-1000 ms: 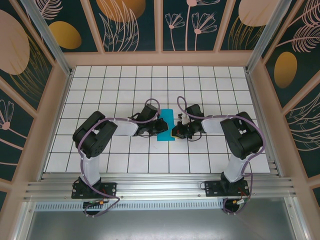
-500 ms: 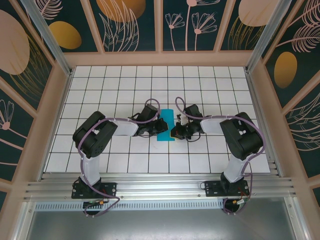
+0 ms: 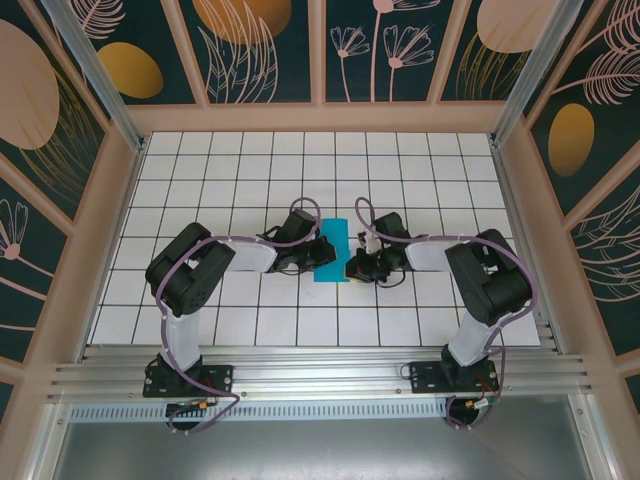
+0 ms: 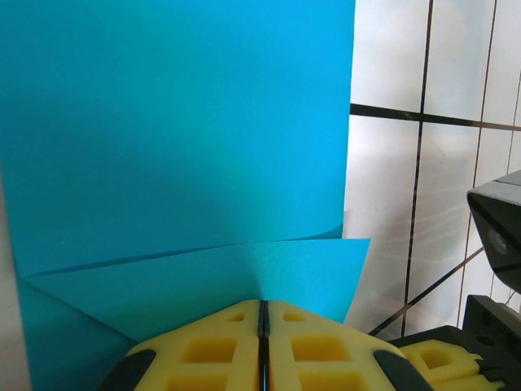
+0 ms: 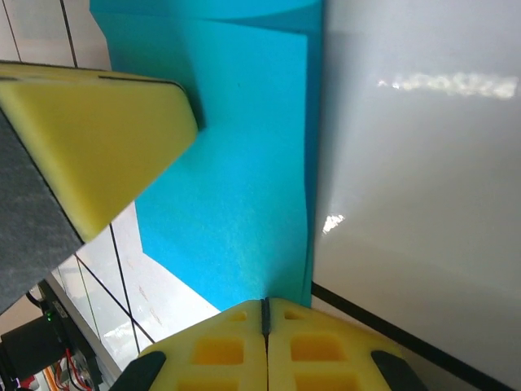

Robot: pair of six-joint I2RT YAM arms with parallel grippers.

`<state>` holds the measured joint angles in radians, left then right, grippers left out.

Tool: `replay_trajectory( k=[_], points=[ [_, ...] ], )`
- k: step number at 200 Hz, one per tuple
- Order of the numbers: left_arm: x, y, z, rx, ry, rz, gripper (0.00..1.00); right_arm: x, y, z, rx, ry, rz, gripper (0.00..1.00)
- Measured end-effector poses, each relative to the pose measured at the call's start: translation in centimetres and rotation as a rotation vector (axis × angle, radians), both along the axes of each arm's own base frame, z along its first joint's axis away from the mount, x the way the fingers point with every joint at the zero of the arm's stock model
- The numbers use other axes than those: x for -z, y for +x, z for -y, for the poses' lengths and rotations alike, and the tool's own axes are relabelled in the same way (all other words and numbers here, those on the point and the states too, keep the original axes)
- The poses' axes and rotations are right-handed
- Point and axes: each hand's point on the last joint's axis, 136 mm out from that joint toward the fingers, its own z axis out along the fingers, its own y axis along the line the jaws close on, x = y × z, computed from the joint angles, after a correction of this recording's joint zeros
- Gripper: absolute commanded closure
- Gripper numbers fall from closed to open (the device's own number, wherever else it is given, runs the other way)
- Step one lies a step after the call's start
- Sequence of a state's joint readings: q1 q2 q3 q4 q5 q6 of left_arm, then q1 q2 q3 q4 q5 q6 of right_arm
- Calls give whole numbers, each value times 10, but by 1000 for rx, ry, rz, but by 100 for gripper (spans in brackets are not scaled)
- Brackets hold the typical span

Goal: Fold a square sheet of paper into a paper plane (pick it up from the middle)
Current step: Fold the triangle a second time at the center of the table.

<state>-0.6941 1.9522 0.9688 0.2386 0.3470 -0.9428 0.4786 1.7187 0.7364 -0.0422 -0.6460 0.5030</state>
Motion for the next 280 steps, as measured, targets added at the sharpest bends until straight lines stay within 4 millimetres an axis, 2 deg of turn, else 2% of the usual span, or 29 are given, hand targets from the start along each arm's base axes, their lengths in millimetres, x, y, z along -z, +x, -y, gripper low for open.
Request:
replay_trajectory(
  k=[66, 92, 122, 163, 197, 233, 280],
  points=[
    [0, 0, 1, 10, 14, 7, 86, -1, -7, 20, 23, -31, -26, 87],
    [-2, 1, 1, 16, 26, 10, 84, -9, 4, 24, 47, -47, 4, 77],
    [-3, 2, 1, 17, 36, 12, 83, -23, 22, 25, 79, -29, 55, 71],
    [-4, 4, 1, 12, 42, 14, 82, -27, 40, 17, 92, 3, 83, 68],
    [-4, 7, -1, 0, 54, 19, 82, -22, 48, 12, 99, 17, 75, 68],
    [-6, 8, -1, -6, 57, 27, 80, -10, 48, 10, 105, 19, 41, 69],
    [-22, 14, -3, -26, 54, 74, 79, -11, 52, 6, 97, 41, 46, 71]
  ],
)
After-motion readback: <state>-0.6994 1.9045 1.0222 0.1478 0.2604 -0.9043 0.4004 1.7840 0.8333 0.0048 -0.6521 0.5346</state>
